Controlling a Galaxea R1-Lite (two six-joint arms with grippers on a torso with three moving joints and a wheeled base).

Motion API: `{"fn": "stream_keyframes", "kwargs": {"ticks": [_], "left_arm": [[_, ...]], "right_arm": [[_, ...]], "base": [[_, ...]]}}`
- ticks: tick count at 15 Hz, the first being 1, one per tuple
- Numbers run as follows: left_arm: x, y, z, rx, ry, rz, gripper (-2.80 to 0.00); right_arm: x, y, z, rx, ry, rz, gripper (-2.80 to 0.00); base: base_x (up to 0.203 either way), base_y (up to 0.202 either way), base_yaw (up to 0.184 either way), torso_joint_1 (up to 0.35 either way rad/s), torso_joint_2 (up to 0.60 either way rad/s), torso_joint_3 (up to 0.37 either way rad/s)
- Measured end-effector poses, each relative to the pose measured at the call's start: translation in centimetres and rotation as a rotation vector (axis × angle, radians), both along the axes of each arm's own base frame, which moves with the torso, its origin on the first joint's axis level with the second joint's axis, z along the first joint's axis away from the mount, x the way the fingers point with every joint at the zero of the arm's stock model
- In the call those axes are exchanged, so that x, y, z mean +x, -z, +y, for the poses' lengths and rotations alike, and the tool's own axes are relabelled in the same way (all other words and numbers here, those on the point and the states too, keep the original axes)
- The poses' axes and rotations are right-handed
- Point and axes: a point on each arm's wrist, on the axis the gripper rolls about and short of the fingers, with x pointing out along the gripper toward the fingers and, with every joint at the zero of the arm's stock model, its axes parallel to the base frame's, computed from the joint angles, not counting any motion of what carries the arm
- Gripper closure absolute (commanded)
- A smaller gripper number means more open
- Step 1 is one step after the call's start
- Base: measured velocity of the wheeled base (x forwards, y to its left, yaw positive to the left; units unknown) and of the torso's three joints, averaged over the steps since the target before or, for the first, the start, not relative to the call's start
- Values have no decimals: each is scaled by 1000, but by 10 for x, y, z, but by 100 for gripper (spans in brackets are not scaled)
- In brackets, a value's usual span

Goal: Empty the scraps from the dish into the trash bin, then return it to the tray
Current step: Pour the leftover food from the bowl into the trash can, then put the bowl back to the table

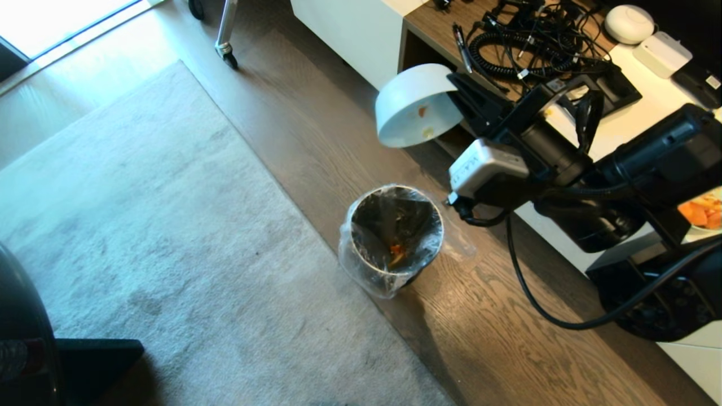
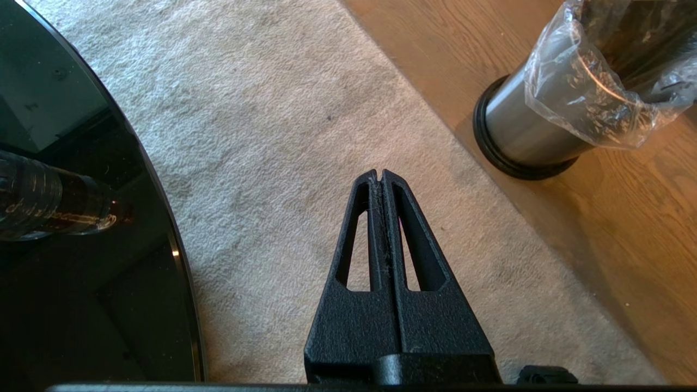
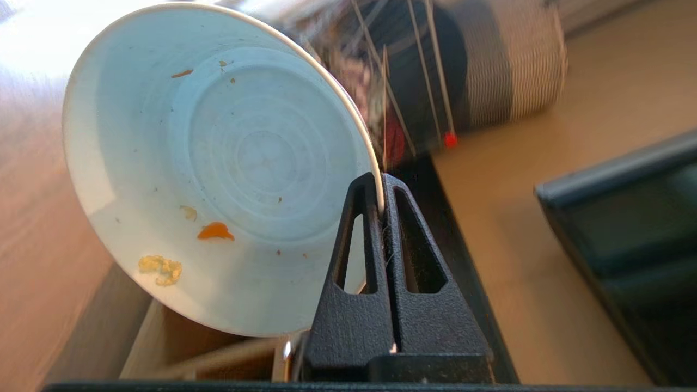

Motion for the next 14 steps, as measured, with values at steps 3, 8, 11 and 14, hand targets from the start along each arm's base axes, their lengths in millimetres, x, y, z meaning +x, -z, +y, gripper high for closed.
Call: {"fn": "stream_keyframes", "kwargs": {"ticks": [3, 8, 11, 14], "left_arm": [[0, 0, 0, 0, 0, 0, 0], [0, 0, 0, 0, 0, 0, 0], [0, 0, 0, 0, 0, 0, 0], [0, 0, 0, 0, 0, 0, 0]], "right_arm": [[-5, 5, -8, 93, 123, 100, 0], [-19, 20, -30, 307, 357, 305, 0], [-15, 28, -48, 354, 420, 415, 0], [-8, 43, -72, 418, 465, 530, 0]], "base": [[0, 0, 0, 0, 0, 0], [0, 0, 0, 0, 0, 0], [0, 0, 0, 0, 0, 0], [0, 0, 0, 0, 0, 0]]}}
